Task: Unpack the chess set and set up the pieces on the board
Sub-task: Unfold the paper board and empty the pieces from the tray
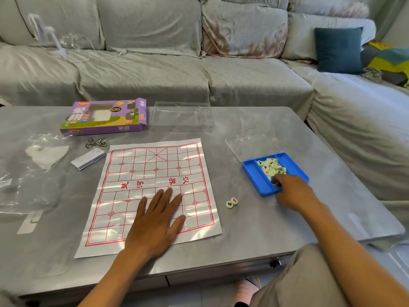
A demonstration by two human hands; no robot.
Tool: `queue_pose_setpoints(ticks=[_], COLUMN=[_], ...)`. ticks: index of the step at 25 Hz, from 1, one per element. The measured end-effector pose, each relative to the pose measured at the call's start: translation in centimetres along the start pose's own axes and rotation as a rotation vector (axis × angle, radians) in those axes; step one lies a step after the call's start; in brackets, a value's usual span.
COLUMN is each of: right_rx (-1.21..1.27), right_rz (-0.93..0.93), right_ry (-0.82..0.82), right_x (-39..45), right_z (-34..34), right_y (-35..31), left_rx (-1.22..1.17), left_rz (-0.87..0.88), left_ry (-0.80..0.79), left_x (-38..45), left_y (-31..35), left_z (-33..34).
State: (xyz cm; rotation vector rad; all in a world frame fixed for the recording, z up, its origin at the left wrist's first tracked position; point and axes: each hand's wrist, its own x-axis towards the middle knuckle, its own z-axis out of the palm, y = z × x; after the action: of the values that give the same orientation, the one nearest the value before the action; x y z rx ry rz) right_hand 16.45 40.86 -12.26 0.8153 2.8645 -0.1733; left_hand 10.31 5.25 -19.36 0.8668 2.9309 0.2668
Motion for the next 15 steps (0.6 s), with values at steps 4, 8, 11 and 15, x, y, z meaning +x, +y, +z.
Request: queue_pose_setpoints(ticks=[4,8,11,15], right_rx=[0.018,0.013,0.226,0.384], right_rz=[-0.143,-0.162,-0.132,-0.033], right_ry=[0.134,0.197,0.201,0.248], right_x=[0.3,0.8,1.1,2.6], right_z=[1.1,1.5,2.0,1.5], right_y=[0.4,-1.0,-0.7,0.8], left_rx=[0.002,-0.006,0.012,0.028], left_rz=[-0.004,-0.031,-0.008,0.002], left_ry=[-0.014,-0.055,0.041,0.095], left_x=[0.0,1.6,1.8,1.3], left_y=[0.1,1.0,1.4,0.9], left_z=[0.1,-1.7,-1.3,0.9])
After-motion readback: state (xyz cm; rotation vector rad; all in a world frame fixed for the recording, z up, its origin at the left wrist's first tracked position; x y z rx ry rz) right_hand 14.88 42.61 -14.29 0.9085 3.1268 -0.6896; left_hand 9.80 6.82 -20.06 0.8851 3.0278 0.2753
